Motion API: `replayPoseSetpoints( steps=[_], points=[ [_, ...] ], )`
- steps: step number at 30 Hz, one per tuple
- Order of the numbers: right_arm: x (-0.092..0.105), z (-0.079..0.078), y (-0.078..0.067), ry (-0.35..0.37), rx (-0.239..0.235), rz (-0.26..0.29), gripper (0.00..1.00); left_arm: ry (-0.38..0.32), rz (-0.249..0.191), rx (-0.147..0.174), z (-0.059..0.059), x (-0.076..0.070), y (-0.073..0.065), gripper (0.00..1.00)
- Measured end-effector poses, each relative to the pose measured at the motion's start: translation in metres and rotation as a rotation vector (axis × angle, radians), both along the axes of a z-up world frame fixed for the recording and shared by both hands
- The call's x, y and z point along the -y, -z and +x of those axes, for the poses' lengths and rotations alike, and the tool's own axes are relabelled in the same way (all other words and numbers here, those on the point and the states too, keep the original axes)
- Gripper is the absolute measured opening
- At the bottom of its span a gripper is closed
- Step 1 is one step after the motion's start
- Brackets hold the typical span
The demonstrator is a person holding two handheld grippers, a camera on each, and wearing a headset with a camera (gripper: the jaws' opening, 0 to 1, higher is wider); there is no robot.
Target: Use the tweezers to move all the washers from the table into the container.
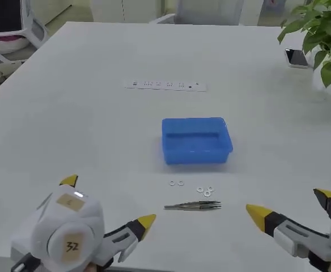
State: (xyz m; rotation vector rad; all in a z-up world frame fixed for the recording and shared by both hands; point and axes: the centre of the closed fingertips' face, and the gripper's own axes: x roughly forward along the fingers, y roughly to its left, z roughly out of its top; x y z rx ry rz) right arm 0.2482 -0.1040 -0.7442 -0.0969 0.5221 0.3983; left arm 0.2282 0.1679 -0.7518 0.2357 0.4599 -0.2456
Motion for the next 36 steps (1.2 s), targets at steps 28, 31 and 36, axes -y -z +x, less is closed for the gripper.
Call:
replayPoseSetpoints(
  steps=[28, 31, 36],
  points=[
    [-0.0082, -0.0035, 0.0035, -0.038, -0.039, 0.025, 0.78, 0.033, 0.010, -0.026, -0.0020, 0.0057, 0.0016, 0.96],
    [-0.0057, -0.0021, 0.0017, -0.026, -0.045, 0.063, 0.78, 0.047, 0.023, -0.037, -0.0030, 0.0076, 0.0030, 0.96],
    [-0.0021, -0.0010, 0.0042, -0.007, -0.075, 0.094, 0.78, 0.070, 0.016, -0.056, -0.0022, 0.0098, 0.0011, 0.95]
  ],
)
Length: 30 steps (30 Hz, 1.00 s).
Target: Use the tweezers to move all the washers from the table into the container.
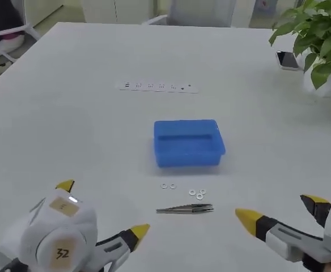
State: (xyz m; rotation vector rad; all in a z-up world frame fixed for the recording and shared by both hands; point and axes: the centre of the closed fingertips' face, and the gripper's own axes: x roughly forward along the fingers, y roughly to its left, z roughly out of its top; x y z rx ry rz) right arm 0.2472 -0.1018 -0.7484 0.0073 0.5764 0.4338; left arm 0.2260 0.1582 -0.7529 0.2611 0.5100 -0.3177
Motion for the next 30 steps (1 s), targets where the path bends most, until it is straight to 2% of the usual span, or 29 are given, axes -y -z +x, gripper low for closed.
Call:
replayPoseSetpoints(
  steps=[5, 8, 10, 11, 14, 17, 18, 20, 22, 23, 25, 26, 27, 29, 30],
  points=[
    [-0.001, 0.002, 0.001, -0.005, -0.005, -0.012, 0.78, 0.041, -0.012, -0.016, 0.010, 0.006, -0.006, 0.90],
    [-0.003, 0.003, 0.002, -0.020, -0.010, -0.033, 0.78, 0.069, -0.017, -0.041, 0.016, 0.011, -0.003, 0.84],
    [-0.003, 0.003, 0.003, -0.028, -0.013, -0.044, 0.78, 0.105, -0.034, -0.077, 0.018, 0.017, 0.002, 0.80],
    [-0.004, 0.004, 0.004, -0.029, -0.016, -0.046, 0.77, 0.113, -0.038, -0.082, 0.020, 0.018, 0.004, 0.78],
    [-0.004, 0.004, 0.005, -0.034, -0.027, -0.042, 0.77, 0.182, -0.045, -0.142, 0.022, 0.028, 0.016, 0.70],
    [-0.006, 0.004, 0.006, -0.043, -0.038, -0.041, 0.77, 0.245, -0.049, -0.205, 0.022, 0.037, 0.029, 0.60],
    [-0.006, 0.004, 0.005, -0.047, -0.039, -0.043, 0.76, 0.252, -0.051, -0.213, 0.024, 0.038, 0.032, 0.56],
    [-0.008, 0.004, 0.006, -0.056, -0.046, -0.052, 0.76, 0.302, -0.052, -0.264, 0.023, 0.044, 0.041, 0.47],
    [-0.009, 0.004, 0.007, -0.062, -0.050, -0.054, 0.76, 0.337, -0.037, -0.283, 0.026, 0.049, 0.048, 0.39],
    [-0.011, 0.004, 0.007, -0.065, -0.054, -0.052, 0.76, 0.366, -0.021, -0.304, 0.026, 0.052, 0.053, 0.37],
    [-0.013, 0.004, 0.007, -0.068, -0.059, -0.050, 0.75, 0.392, -0.003, -0.318, 0.029, 0.056, 0.060, 0.32],
    [-0.014, 0.004, 0.007, -0.071, -0.061, -0.050, 0.75, 0.407, 0.007, -0.339, 0.029, 0.057, 0.064, 0.31],
    [-0.015, 0.004, 0.007, -0.074, -0.062, -0.052, 0.75, 0.414, 0.007, -0.327, 0.033, 0.060, 0.066, 0.29],
    [-0.017, 0.004, 0.007, -0.079, -0.062, -0.057, 0.75, 0.431, 0.001, -0.344, 0.035, 0.062, 0.070, 0.24],
    [-0.018, 0.004, 0.008, -0.084, -0.062, -0.067, 0.75, 0.451, 0.007, -0.372, 0.034, 0.064, 0.074, 0.24]
  ],
)
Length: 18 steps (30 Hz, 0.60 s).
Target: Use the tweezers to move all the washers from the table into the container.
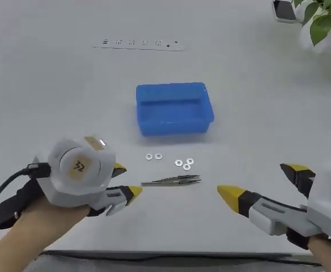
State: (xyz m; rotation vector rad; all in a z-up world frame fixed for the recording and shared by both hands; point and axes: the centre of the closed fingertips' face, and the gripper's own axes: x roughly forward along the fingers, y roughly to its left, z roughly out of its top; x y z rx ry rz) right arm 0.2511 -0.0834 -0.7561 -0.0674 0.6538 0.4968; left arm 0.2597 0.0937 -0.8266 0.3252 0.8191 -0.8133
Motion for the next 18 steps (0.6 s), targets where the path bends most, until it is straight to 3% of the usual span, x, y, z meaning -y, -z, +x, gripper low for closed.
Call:
replayPoseSetpoints(
  steps=[3, 8, 18],
  points=[
    [-0.002, 0.000, 0.001, -0.007, -0.002, -0.017, 0.74, 0.036, 0.003, -0.012, 0.003, 0.005, 0.006, 0.22],
    [-0.007, -0.004, 0.003, -0.011, -0.012, -0.016, 0.74, 0.112, 0.055, -0.037, 0.008, 0.009, 0.024, 0.18],
    [-0.011, -0.007, 0.003, -0.029, -0.013, -0.023, 0.69, 0.253, 0.080, -0.044, 0.004, 0.020, 0.031, 0.05]
  ],
)
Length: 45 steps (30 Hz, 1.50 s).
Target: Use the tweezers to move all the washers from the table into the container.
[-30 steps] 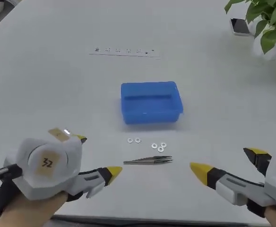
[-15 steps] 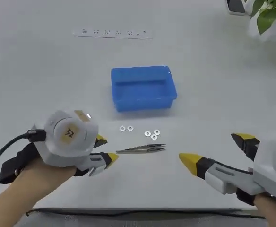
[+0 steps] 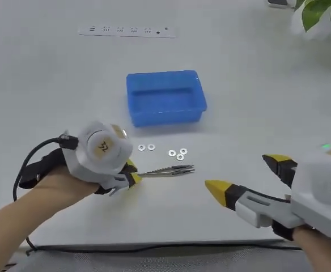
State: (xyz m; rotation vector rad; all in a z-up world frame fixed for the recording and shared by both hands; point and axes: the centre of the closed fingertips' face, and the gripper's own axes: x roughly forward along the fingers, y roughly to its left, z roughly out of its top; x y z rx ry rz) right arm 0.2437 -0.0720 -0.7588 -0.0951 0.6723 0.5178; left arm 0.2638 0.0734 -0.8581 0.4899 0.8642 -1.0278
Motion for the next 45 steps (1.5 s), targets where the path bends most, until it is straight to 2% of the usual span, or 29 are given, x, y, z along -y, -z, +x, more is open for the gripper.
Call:
replayPoseSetpoints(
  steps=[4, 7, 10, 12, 17, 20, 22, 25, 28, 33, 36, 37, 40, 42, 45],
  points=[
    [-0.001, -0.001, -0.001, -0.017, 0.007, -0.019, 0.65, 0.067, 0.023, 0.019, -0.004, 0.003, 0.003, 0.00],
    [-0.001, 0.000, -0.002, -0.018, 0.023, -0.031, 0.65, 0.074, 0.023, -0.006, -0.009, 0.007, 0.005, 0.00],
    [-0.002, -0.001, -0.003, -0.030, 0.022, -0.036, 0.62, 0.099, 0.024, 0.013, -0.012, 0.009, 0.001, 0.00],
    [-0.003, 0.000, -0.005, -0.035, 0.030, -0.035, 0.60, 0.099, 0.011, 0.017, -0.014, 0.011, -0.007, 0.00],
    [-0.009, -0.003, -0.005, -0.075, 0.028, -0.024, 0.51, 0.063, -0.027, 0.057, -0.016, 0.017, -0.035, 0.00],
    [-0.022, -0.010, -0.004, -0.152, 0.035, -0.022, 0.50, 0.054, -0.061, 0.087, -0.019, 0.022, -0.055, 0.00],
    [-0.028, -0.012, -0.001, -0.183, 0.028, -0.043, 0.47, 0.047, -0.087, 0.108, -0.021, 0.026, -0.068, 0.00],
    [-0.037, -0.017, 0.004, -0.247, 0.013, -0.059, 0.40, 0.035, -0.124, 0.118, -0.023, 0.030, -0.085, 0.00],
    [-0.050, -0.020, 0.006, -0.313, -0.010, -0.027, 0.33, 0.027, -0.153, 0.131, -0.024, 0.034, -0.096, 0.00],
    [-0.075, -0.022, 0.014, -0.465, -0.046, 0.004, 0.27, 0.067, -0.152, 0.157, -0.026, 0.038, -0.106, 0.00],
    [-0.088, -0.020, 0.018, -0.545, -0.061, 0.007, 0.27, 0.127, -0.136, 0.171, -0.030, 0.040, -0.112, 0.00],
    [-0.092, -0.019, 0.020, -0.575, -0.057, 0.004, 0.26, 0.138, -0.132, 0.169, -0.031, 0.040, -0.112, 0.00],
    [-0.104, -0.016, 0.026, -0.678, -0.035, -0.012, 0.23, 0.238, -0.109, 0.173, -0.036, 0.042, -0.113, 0.00],
    [-0.108, -0.015, 0.031, -0.717, -0.033, -0.030, 0.21, 0.290, -0.089, 0.177, -0.039, 0.042, -0.111, 0.00],
    [-0.115, -0.015, 0.036, -0.760, -0.023, -0.038, 0.16, 0.316, -0.085, 0.177, -0.040, 0.044, -0.110, 0.00]
  ],
)
